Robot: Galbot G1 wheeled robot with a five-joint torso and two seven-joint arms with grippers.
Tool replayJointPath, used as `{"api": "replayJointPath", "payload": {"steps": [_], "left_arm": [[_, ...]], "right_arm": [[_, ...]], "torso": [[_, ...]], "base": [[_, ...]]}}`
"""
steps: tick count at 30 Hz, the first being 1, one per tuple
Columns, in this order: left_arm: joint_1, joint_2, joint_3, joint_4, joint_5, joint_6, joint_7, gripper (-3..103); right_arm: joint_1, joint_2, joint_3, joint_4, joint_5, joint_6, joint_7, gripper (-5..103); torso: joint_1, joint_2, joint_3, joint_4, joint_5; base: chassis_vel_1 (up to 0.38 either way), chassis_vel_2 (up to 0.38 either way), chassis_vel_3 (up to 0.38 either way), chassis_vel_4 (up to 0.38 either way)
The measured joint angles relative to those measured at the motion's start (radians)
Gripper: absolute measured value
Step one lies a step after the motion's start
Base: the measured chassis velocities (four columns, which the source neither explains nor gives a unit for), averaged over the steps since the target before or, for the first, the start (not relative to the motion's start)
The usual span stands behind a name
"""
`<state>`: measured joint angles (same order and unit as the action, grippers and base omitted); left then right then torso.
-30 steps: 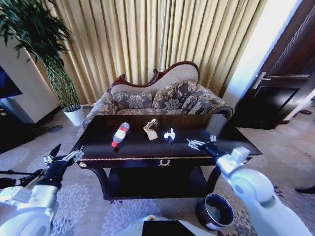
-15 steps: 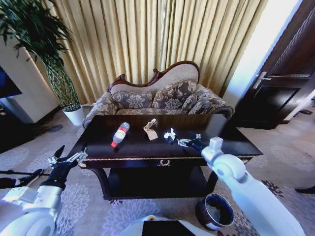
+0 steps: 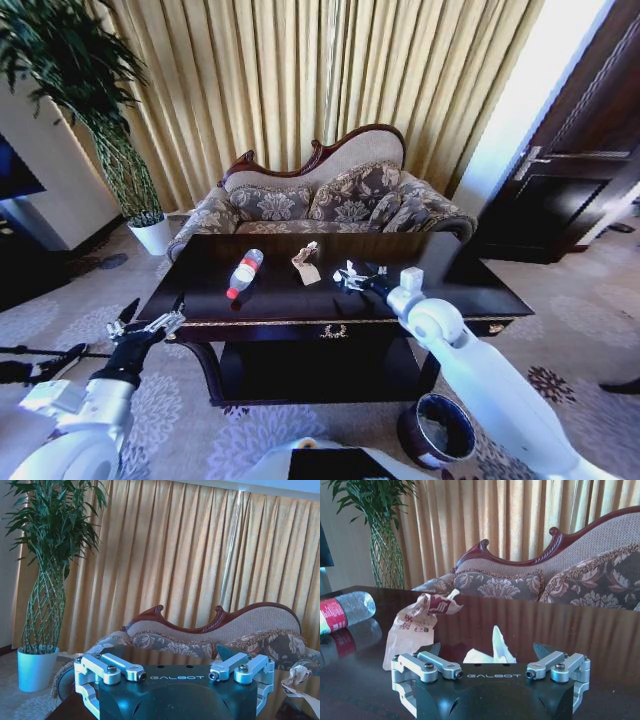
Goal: Move to the front of the table and place the trash on the table into the trash bin.
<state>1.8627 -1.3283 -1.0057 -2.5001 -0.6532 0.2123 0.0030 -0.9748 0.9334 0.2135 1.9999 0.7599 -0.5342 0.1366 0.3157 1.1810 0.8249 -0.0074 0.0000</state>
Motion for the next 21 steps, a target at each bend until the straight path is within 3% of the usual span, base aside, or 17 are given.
{"api": "replayJointPath", "payload": {"steps": [19,21], "left_arm": [[-0.009,-0.002,0.018,0.0,0.001,0.003,-0.002,100],[-0.01,-0.001,0.018,0.0,-0.001,0.003,-0.002,100]], "right_arm": [[0.016,0.037,-0.034,-0.069,-0.048,0.004,0.001,101],[0.016,0.04,-0.034,-0.071,-0.049,0.005,0.001,96]], "torso": [[0.0,0.0,0.0,0.0,0.0],[0.0,0.0,0.0,0.0,0.0]], "base": [[0.0,0.0,0.0,0.0],[0.0,0.0,0.0,0.0]]}}
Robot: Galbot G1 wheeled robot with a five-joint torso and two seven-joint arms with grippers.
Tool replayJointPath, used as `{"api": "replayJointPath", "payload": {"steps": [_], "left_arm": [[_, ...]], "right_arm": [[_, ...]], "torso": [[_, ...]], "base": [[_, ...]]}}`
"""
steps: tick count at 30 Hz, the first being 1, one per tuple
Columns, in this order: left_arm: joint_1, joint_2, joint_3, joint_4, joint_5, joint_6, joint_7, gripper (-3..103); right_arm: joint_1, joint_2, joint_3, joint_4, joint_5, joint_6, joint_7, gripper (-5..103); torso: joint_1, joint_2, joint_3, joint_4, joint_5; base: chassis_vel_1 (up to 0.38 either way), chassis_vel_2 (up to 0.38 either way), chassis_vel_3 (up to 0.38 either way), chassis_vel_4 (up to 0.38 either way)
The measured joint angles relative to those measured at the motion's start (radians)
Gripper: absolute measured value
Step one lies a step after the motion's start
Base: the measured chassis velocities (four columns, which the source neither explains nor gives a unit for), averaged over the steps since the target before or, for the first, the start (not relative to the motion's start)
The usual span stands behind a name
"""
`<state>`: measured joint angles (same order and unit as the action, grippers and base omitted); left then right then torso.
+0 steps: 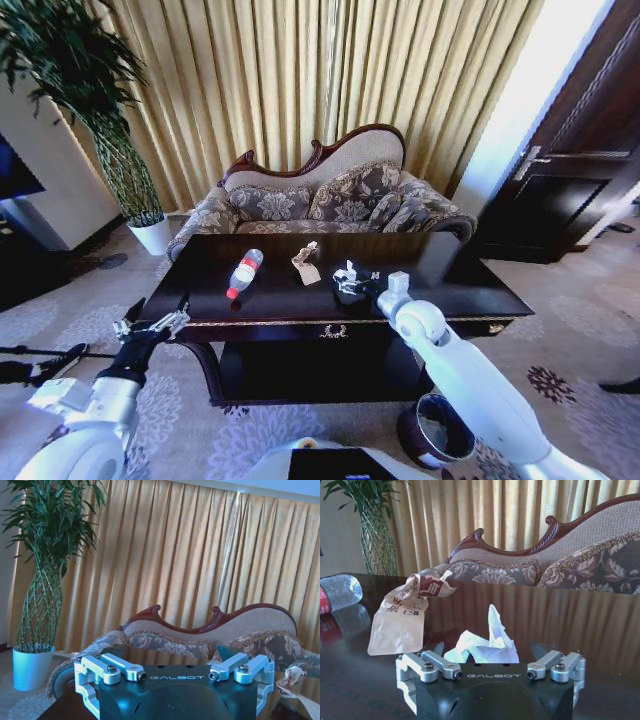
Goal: Move to the front of the table and place the trash on the table into the trash bin.
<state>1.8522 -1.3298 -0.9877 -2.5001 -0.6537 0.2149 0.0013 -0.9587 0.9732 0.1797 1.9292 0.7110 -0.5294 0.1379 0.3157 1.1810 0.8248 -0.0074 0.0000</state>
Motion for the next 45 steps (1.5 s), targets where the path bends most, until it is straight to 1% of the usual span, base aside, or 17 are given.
{"api": "replayJointPath", "payload": {"steps": [3,6,7,8,9,10,12,14,15,19,20,22,24,27,38,43,45], "left_arm": [[-0.001,0.0,0.001,0.0,0.0,0.0,0.0,100],[-0.001,0.0,0.005,0.0,0.0,0.0,0.0,100],[-0.001,0.0,0.005,0.0,0.0,0.0,0.0,100],[-0.001,0.0,0.005,0.0,0.0,0.0,0.0,100],[-0.001,0.0,0.005,0.0,0.0,-0.001,0.0,100],[-0.001,0.001,0.005,0.0,0.0,-0.001,0.0,100],[-0.001,0.001,0.005,0.0,0.0,-0.001,0.0,100],[-0.001,0.002,0.005,0.0,0.0,-0.002,0.0,100],[-0.001,0.002,0.005,0.0,0.0,-0.002,0.0,100],[-0.001,0.0,0.006,0.0,0.0,-0.003,0.002,100],[-0.001,0.0,0.006,0.0,0.0,-0.003,0.002,100],[-0.001,0.0,0.006,0.0,0.0,-0.004,0.002,100],[-0.001,-0.001,0.005,0.0,0.0,-0.005,0.002,100],[0.0,-0.002,0.004,0.0,0.0,-0.007,0.003,100],[0.0,-0.001,0.005,0.0,0.0,-0.008,0.004,100],[-0.001,-0.001,0.004,0.0,-0.001,-0.008,0.004,100],[-0.002,-0.002,0.004,0.0,-0.002,-0.009,0.002,100]], "right_arm": [[-0.001,0.001,0.0,-0.001,-0.001,0.001,0.0,91],[-0.01,0.009,0.008,-0.001,-0.003,0.005,0.001,76],[-0.01,0.009,0.008,-0.001,-0.003,0.005,0.001,76],[-0.012,0.01,0.009,-0.001,-0.003,0.005,0.001,71],[-0.016,0.01,0.012,0.0,-0.004,0.006,0.001,71],[-0.021,0.01,0.015,0.001,-0.007,0.008,0.001,60],[-0.024,0.01,0.017,0.002,-0.008,0.01,0.001,60],[-0.028,0.009,0.02,0.003,-0.012,0.019,0.001,48],[-0.028,0.009,0.02,0.003,-0.012,0.019,0.001,48],[-0.034,0.006,0.025,0.006,-0.014,0.023,0.002,27],[-0.034,0.006,0.025,0.006,-0.014,0.023,0.002,27],[-0.036,0.006,0.026,0.007,-0.015,0.024,0.002,16],[-0.037,0.006,0.026,0.007,-0.015,0.024,0.002,16],[-0.041,0.006,0.028,0.009,-0.018,0.026,0.002,2],[-0.057,0.007,0.046,0.015,-0.021,0.03,0.002,0],[-0.084,0.011,0.088,0.048,-0.014,0.057,0.004,0],[-0.12,0.013,0.133,0.087,-0.009,0.075,0.004,0]], "torso": [[0.0,0.0,0.0,0.0,-0.0001],[0.0,0.0,0.0,0.0,0.0],[0.0,0.0,0.0,0.0,0.0],[0.0,0.0,0.0,0.0,0.0],[0.0,0.0,0.0,0.0,0.0],[0.0,0.0,0.0,0.0,0.0],[0.0,0.0,0.0,0.0,0.0],[0.0,0.0,0.0,-0.0001,0.0],[0.0,0.0,0.0,-0.0001,0.0],[0.0,0.0,0.0,0.0,0.0],[0.0,0.0,0.0,0.0,0.0],[0.0,0.0,0.0,0.0,0.0],[0.0,0.0,0.0,0.0,0.0],[0.0,0.0,0.0,0.0,0.0],[0.0,0.0,0.0,0.0,0.0],[0.0,0.0,0.0,0.0001,0.0],[0.0,0.0,0.0,0.0001,0.0]], "base": [[0.0,0.0,0.0,0.0],[0.0,0.0,0.0,0.0],[0.0,0.0,0.0,0.0],[0.0,0.0,0.0,0.0],[0.0,0.0,0.0,0.0],[0.0,0.0,0.0,0.0],[0.0,0.0,0.0,0.0],[0.0,0.0,0.0,0.0],[0.0,0.0,0.0,0.0],[0.0,0.0,0.0,0.0],[0.0,0.0,0.0,0.0],[0.0,0.0,0.0,0.0],[0.0,0.0,0.0,0.0],[0.0,0.0,0.0,0.0],[0.0,0.0,0.0,0.0],[0.0,0.0,0.0,0.0],[0.0,0.0,0.0,0.0]]}}
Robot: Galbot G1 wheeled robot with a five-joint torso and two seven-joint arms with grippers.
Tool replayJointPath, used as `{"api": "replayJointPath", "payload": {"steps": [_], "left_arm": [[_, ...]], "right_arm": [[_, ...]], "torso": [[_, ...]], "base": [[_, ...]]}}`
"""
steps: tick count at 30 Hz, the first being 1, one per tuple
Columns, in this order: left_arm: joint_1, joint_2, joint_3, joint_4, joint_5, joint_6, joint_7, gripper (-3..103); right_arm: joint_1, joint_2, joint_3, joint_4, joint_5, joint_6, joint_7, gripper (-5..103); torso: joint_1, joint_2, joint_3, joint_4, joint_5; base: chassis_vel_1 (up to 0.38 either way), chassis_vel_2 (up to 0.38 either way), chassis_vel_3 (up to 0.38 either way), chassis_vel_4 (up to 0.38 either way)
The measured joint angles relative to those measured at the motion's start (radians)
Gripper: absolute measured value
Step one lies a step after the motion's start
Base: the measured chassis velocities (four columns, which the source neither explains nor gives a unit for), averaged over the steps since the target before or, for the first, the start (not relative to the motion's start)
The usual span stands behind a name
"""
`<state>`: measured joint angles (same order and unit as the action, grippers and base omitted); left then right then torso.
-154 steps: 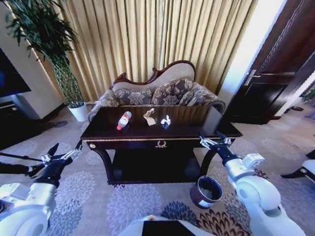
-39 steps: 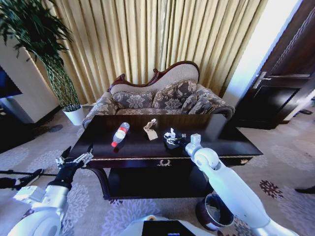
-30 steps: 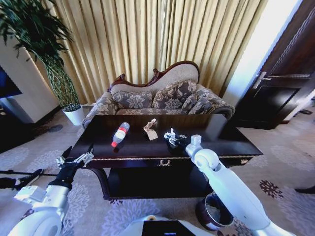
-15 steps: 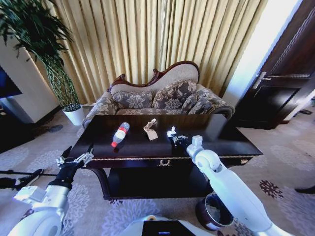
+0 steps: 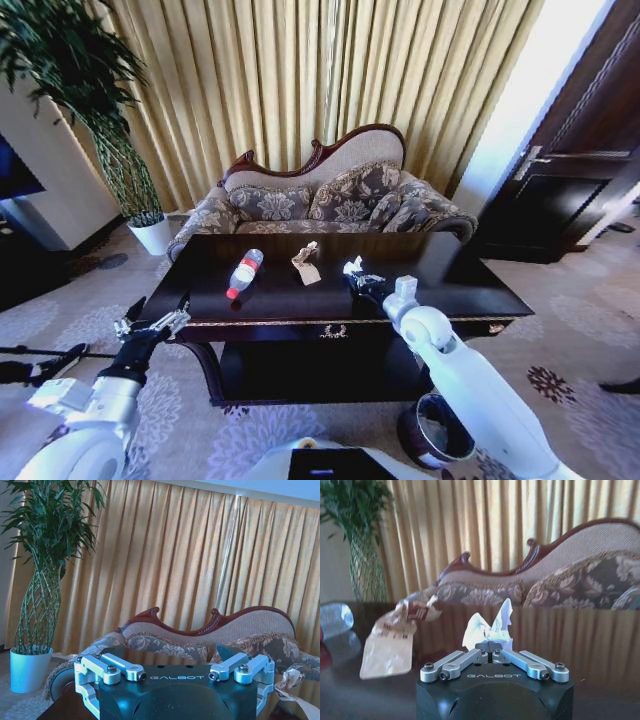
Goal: Move to the front of the table and place the trash on the table into the trash bin.
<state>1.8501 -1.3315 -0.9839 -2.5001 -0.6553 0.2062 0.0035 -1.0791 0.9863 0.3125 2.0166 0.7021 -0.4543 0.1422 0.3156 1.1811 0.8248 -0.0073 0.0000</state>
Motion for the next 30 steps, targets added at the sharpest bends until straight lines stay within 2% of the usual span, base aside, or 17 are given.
{"api": "replayJointPath", "payload": {"steps": [2,7,8,11,17,19,30], "left_arm": [[0.0,-0.001,0.0,0.0,-0.001,0.0,-0.001,100],[0.0,0.001,-0.002,0.0,-0.003,-0.005,-0.006,100],[0.0,0.001,-0.002,0.0,-0.003,-0.005,-0.006,100],[0.0,0.004,-0.004,0.0,-0.004,-0.015,-0.006,100],[0.001,0.005,-0.015,0.0,-0.017,-0.022,-0.007,100],[-0.002,0.009,-0.019,0.0,-0.024,-0.023,-0.007,100],[-0.002,0.031,-0.036,0.0,-0.046,-0.023,-0.009,100]], "right_arm": [[-0.017,0.001,0.018,0.015,0.0,0.008,0.0,0],[-0.122,0.014,0.168,0.113,-0.015,0.065,0.001,0],[-0.122,0.014,0.168,0.113,-0.015,0.065,0.001,0],[-0.162,0.014,0.247,0.147,-0.022,0.116,0.027,0],[-0.207,0.022,0.296,0.18,-0.038,0.167,0.071,0],[-0.256,0.04,0.326,0.213,-0.069,0.181,0.077,0],[-0.448,0.072,0.405,0.305,-0.111,0.191,0.048,0]], "torso": [[0.0,0.0,0.0,-0.0001,-0.0001],[0.0,0.0,0.0,-0.0001,0.0001],[0.0,0.0,0.0,-0.0001,0.0001],[0.0,0.0,0.0,-0.0002,-0.0001],[0.0,0.0,0.0,0.0,0.0],[0.0,0.0,0.0,0.0,0.0],[0.0,0.0,0.0,-0.0002,0.0]], "base": [[0.0,0.0,0.0,0.0],[0.0,0.0,0.0,0.0],[0.0,0.0,0.0,0.0],[0.0,0.0,0.0,0.0],[0.0,0.0,0.0,0.0],[0.0,0.0,0.0,0.0],[0.0,0.0,0.0,0.0]]}}
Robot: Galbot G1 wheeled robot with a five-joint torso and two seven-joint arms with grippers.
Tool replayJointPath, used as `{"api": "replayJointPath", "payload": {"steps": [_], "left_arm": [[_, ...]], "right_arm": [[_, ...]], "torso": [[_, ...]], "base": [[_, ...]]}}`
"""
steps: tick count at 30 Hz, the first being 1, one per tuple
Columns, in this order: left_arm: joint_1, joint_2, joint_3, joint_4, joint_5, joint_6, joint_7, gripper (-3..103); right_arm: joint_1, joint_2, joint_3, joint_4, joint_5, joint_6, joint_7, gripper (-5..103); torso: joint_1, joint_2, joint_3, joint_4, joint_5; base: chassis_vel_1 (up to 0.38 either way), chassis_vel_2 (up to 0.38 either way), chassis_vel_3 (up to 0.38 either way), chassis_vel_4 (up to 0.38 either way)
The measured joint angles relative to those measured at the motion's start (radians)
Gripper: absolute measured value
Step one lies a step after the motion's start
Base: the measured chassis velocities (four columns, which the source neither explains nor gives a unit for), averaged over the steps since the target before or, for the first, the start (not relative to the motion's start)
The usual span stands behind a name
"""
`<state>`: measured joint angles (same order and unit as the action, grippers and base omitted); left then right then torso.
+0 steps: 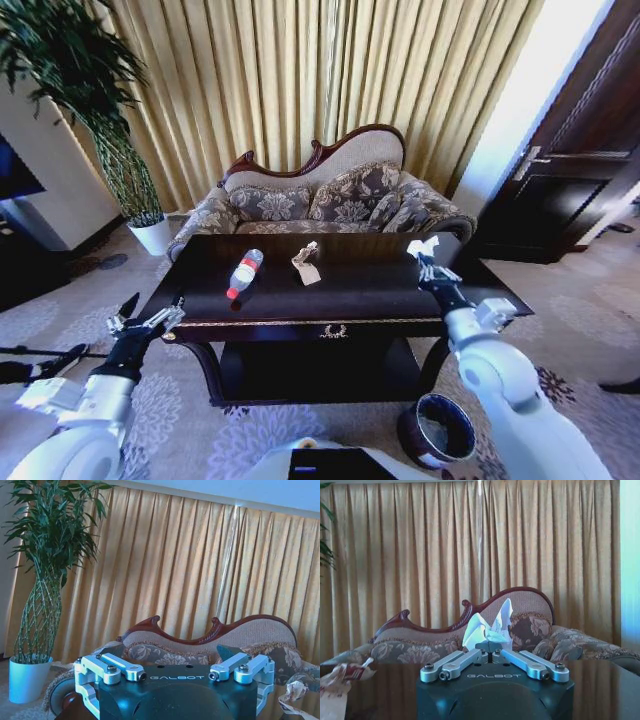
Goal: Move to the front of the table and place the trash on the table into the trash bin.
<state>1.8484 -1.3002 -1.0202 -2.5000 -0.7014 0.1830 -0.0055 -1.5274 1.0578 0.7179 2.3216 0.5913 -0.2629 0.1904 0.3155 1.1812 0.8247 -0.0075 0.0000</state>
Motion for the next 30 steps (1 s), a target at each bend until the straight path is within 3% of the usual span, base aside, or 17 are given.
{"api": "replayJointPath", "payload": {"steps": [18,30], "left_arm": [[0.007,0.017,0.0,0.0,-0.01,0.004,0.002,100],[0.007,0.017,0.008,0.0,-0.009,0.005,0.003,100]], "right_arm": [[-0.055,0.007,-0.002,0.055,-0.019,-0.011,-0.019,0],[-0.065,0.014,-0.005,0.052,-0.029,-0.012,-0.019,0]], "torso": [[0.0,0.0,0.0,0.0001,0.0],[0.0,0.0,0.0,0.0001,0.0001]], "base": [[0.0,0.0,0.0,0.0],[0.117,-0.114,-0.112,0.119]]}}
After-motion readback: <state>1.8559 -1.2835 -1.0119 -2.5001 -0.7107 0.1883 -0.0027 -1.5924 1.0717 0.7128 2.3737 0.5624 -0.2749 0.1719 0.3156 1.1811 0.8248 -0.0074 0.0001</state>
